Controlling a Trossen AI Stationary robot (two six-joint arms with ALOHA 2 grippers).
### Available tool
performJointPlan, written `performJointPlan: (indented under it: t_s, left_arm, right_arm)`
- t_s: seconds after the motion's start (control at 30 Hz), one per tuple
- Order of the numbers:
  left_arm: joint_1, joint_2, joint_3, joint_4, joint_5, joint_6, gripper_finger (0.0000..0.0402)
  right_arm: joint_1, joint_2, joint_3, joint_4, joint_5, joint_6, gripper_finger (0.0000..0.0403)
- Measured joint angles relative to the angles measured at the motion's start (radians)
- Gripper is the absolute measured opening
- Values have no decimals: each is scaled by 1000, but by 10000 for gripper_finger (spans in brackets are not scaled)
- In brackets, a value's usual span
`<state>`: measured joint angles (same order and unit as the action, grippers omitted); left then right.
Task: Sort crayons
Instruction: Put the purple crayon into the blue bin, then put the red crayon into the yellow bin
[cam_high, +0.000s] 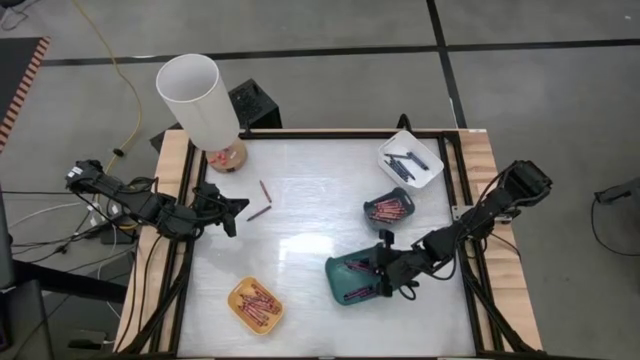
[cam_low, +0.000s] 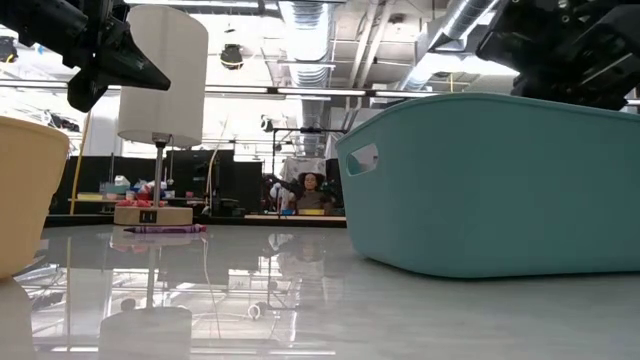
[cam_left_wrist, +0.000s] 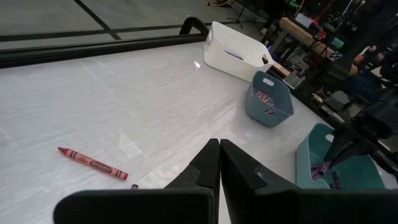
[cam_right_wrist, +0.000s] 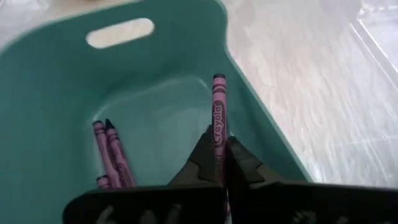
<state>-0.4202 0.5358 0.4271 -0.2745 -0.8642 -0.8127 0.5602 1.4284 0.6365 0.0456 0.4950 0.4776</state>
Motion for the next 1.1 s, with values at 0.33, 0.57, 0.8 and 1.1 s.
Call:
performJointPlan:
  t_s: [0.33,0.57,0.8,1.1]
  left_arm:
    - [0,0,0,0,-5,0,0]
    - [0,0,0,0,-6,-1,0]
    - [0,0,0,0,-6,2,0]
    - [0,0,0,-1,-7,17,0]
  right_arm:
    - [0,0,-3,0,-30,12,19]
    - [-1,0,-3,0,-34,13,51]
    - [-8,0,-3,31,-34,12,63]
    - [-74,-3,183,50,-95,-242,64]
